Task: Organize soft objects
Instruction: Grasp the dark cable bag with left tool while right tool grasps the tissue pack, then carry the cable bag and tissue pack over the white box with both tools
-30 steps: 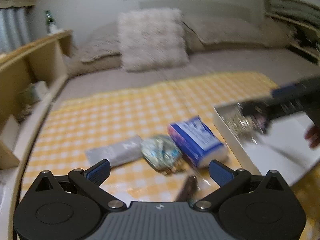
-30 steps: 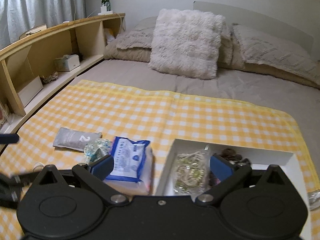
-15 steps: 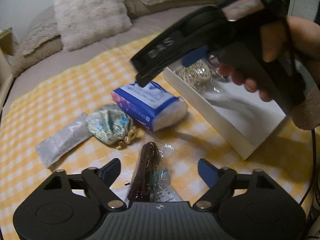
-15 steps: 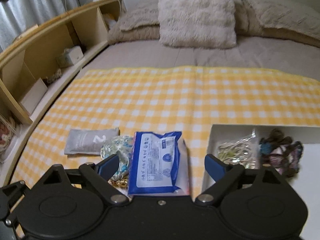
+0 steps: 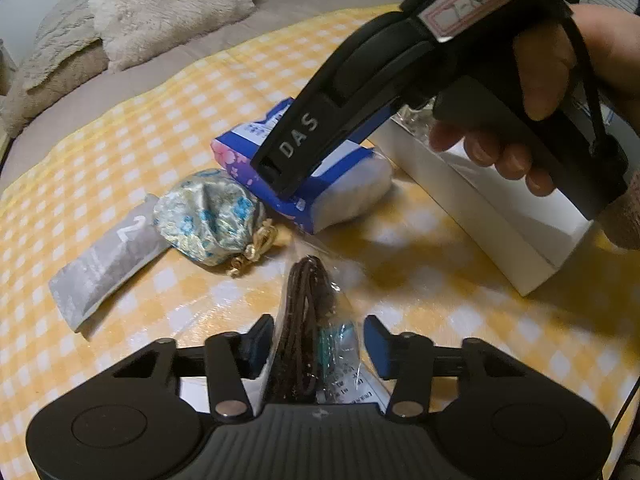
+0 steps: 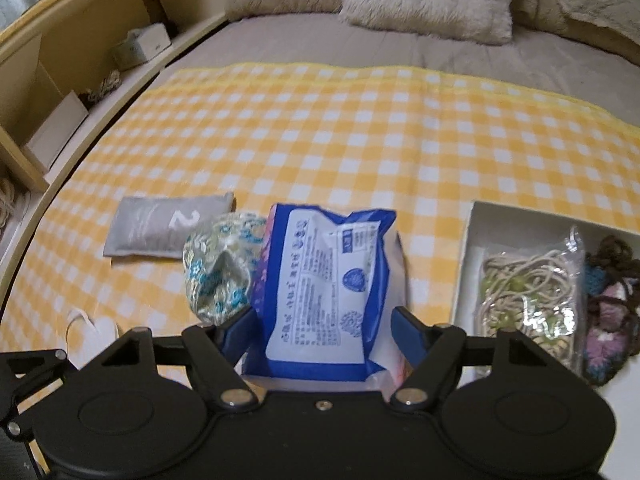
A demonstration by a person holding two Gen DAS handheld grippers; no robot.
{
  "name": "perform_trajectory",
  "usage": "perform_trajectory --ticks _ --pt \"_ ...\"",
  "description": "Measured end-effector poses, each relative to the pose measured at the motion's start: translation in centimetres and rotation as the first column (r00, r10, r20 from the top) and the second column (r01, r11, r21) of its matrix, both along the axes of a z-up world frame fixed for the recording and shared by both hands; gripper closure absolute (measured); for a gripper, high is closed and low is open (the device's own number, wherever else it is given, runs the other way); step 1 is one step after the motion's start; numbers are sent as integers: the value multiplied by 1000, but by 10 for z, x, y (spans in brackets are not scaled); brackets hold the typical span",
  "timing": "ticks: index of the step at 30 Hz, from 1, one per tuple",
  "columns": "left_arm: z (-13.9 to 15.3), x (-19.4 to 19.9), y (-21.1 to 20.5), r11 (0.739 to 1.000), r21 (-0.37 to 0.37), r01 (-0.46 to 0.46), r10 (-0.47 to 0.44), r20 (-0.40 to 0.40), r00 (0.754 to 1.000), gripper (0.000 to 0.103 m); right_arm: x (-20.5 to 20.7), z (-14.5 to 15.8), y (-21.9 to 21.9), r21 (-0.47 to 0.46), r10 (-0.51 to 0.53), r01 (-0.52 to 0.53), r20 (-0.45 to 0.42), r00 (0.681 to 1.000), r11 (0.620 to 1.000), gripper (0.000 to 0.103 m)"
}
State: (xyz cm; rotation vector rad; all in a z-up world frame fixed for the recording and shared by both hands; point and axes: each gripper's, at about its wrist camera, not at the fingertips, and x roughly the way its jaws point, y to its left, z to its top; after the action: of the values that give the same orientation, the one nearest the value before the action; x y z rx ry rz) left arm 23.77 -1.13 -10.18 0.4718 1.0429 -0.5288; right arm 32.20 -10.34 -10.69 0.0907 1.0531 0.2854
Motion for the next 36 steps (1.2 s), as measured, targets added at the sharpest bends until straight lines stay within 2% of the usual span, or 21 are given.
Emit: perform_trajectory --ticks 3,5,11,14,18,26,36 --pt "-2 0 -1 1000 5 12 -12 -13 1000 69 1 -4 3 -6 16 -16 -31 999 1000 41" --pt "-1 0 0 1000 -2 7 -7 -22 1000 71 3 -5 4 -10 18 -18 -47 999 1000 56" --pt "8 1 11 998 -31 -63 64 13 998 78 -4 9 5 -31 43 -43 5 999 999 77" --pt "17 1 18 992 -60 -113 115 33 993 79 -10 20 1 -39 40 -38 48 998 999 80" --pt "32 0 24 979 -112 -172 179 63 982 79 -18 38 -11 -3 16 -16 101 995 1000 81" --pt "52 -11 21 961 -172 -217 237 104 966 78 -42 70 -30 27 -14 10 179 984 1000 81" --pt "78 -14 22 902 -318 -291 354 161 921 78 -76 105 -74 40 -63 53 284 957 998 81"
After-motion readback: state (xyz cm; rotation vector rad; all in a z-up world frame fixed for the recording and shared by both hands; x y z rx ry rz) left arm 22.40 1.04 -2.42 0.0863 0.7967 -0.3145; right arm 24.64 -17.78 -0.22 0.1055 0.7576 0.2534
